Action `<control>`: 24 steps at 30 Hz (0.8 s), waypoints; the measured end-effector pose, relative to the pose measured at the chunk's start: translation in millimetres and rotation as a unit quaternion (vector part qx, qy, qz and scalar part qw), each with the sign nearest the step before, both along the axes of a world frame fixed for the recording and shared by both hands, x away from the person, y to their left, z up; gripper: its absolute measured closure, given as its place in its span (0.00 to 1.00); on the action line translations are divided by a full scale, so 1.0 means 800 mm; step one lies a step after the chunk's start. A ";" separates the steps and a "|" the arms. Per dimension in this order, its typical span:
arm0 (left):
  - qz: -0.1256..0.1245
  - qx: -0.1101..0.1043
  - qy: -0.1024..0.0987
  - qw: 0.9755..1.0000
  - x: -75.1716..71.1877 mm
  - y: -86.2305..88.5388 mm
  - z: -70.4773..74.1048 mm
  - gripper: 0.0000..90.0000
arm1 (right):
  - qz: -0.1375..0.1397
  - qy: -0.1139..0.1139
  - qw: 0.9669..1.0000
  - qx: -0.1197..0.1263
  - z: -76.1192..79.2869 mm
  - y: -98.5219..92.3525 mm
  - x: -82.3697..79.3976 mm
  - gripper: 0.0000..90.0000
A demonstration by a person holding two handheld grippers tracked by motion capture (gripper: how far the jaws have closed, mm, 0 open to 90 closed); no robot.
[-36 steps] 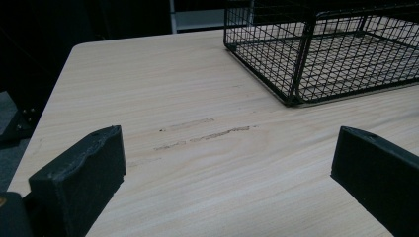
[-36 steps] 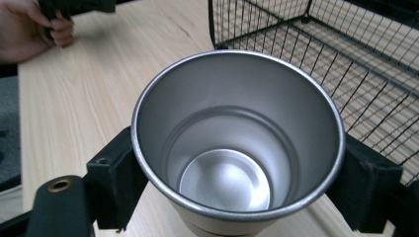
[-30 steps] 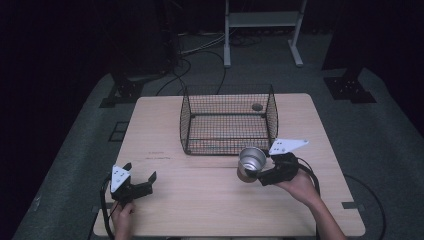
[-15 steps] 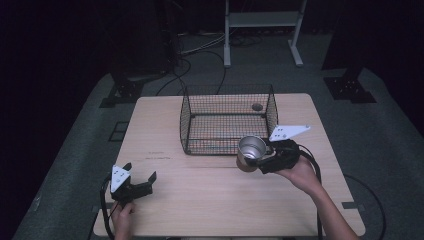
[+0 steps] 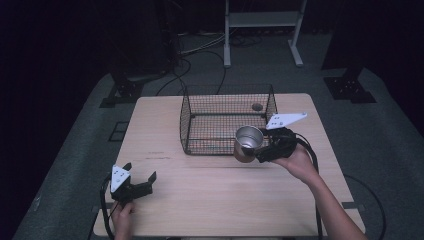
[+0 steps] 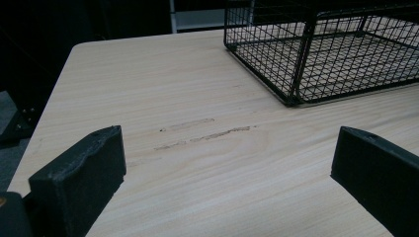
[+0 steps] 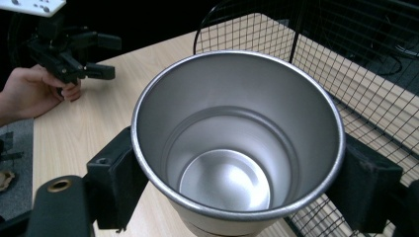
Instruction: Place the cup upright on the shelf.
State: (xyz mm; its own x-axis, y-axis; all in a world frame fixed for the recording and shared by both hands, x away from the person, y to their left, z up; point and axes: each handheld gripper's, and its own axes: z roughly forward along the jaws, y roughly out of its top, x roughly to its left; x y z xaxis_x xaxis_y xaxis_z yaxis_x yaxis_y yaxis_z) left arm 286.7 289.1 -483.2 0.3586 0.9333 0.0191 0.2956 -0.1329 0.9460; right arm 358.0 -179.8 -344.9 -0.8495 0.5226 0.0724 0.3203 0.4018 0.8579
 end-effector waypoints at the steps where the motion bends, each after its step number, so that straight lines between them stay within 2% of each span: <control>1: 0.000 0.000 0.000 1.000 0.000 0.000 0.000 0.00 | 0.001 0.000 1.000 0.001 0.001 0.000 0.001 0.20; 5: -0.001 0.001 0.001 1.000 0.000 0.000 0.000 0.00 | 0.004 -0.002 1.000 0.005 0.005 0.004 0.008 0.20; 14: -0.001 0.003 0.000 1.000 0.000 0.000 0.000 0.00 | 0.003 0.000 1.000 -0.005 0.010 0.011 0.020 0.20; 24: 0.000 0.001 0.000 1.000 0.000 0.000 0.000 0.00 | -0.001 -0.006 1.000 -0.007 0.027 0.014 0.036 0.20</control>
State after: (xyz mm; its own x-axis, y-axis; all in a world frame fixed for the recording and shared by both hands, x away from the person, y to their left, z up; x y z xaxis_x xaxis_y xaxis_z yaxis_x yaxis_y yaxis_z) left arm 286.6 288.9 -483.3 0.3588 0.9332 0.0200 0.2957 -0.1340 0.9458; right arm 387.0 -168.8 -323.4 -0.8493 0.5251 0.0547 0.3107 0.4133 0.8559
